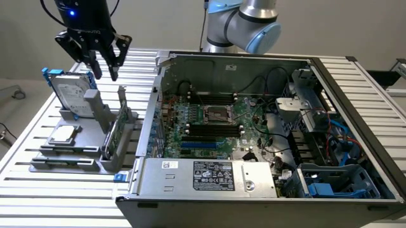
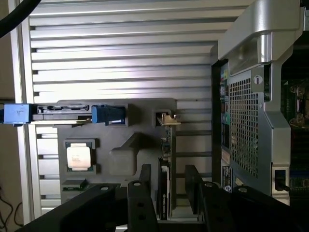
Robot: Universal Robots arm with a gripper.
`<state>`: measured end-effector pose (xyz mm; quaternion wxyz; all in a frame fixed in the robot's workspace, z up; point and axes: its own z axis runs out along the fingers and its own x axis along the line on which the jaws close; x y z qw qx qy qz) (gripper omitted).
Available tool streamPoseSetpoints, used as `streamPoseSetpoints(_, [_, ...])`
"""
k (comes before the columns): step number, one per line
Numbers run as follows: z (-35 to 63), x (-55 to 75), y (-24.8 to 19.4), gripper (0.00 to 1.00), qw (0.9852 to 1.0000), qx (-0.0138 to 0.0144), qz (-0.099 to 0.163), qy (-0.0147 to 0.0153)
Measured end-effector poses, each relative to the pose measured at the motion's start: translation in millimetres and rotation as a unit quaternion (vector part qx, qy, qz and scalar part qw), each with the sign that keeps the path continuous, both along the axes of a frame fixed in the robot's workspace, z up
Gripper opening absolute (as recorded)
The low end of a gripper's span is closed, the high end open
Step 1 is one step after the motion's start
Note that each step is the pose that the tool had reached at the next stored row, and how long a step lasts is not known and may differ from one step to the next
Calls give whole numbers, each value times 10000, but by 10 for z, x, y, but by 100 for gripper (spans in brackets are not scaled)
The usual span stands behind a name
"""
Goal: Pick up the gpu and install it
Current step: 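Pick up the gpu and move the gpu toward the slot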
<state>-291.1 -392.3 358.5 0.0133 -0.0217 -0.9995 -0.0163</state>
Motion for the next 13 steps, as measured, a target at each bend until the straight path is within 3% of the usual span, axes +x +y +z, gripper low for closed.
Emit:
streamPoseSetpoints(7, [-115,0,-62,42,10000,-3,48,7])
streamPoseSetpoints(13, [-199,6,-161,42,9999,-3,102,20])
